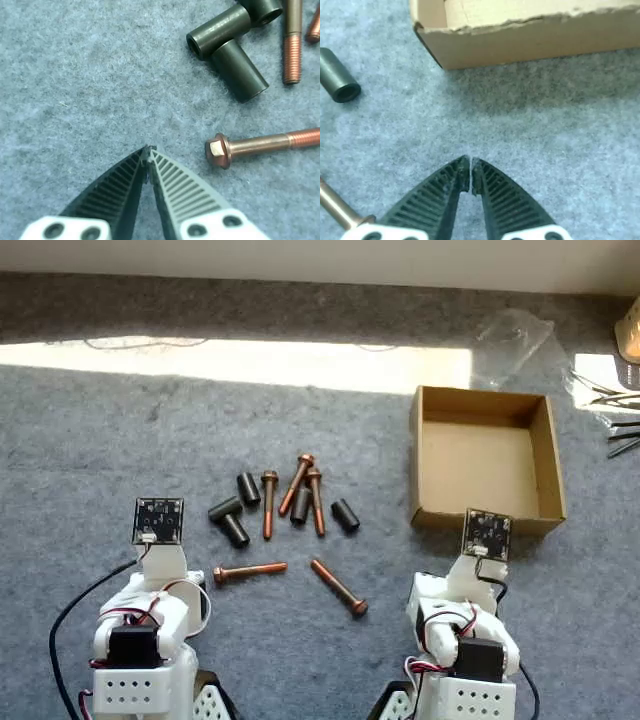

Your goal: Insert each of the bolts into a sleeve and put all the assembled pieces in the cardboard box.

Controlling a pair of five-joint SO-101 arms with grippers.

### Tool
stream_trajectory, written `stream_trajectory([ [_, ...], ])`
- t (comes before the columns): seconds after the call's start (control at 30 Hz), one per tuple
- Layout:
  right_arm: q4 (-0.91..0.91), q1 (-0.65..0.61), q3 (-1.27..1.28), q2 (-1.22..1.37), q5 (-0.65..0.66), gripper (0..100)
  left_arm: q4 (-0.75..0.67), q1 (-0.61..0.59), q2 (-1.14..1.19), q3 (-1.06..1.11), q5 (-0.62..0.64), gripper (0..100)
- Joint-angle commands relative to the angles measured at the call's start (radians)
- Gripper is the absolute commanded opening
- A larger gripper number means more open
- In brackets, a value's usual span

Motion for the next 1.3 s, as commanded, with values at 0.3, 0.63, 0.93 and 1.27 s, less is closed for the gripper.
stream_trajectory([
  [0.3, -0.008, 0.005, 0.102, -0.004, -0.005, 0.5, 0.008, -0.016, -0.004, 0.021, 0.005, 1],
  [0.63, -0.008, 0.005, 0.102, -0.004, -0.006, 0.5, 0.008, -0.013, -0.004, 0.021, 0.005, 1],
  [0.93, -0.008, 0.005, 0.102, -0.004, -0.005, 0.5, 0.008, -0.012, -0.004, 0.021, 0.008, 1],
  [1.27, -0.081, -0.056, 0.102, -0.004, -0.005, 0.6, 0.008, -0.012, -0.004, 0.021, 0.009, 1],
])
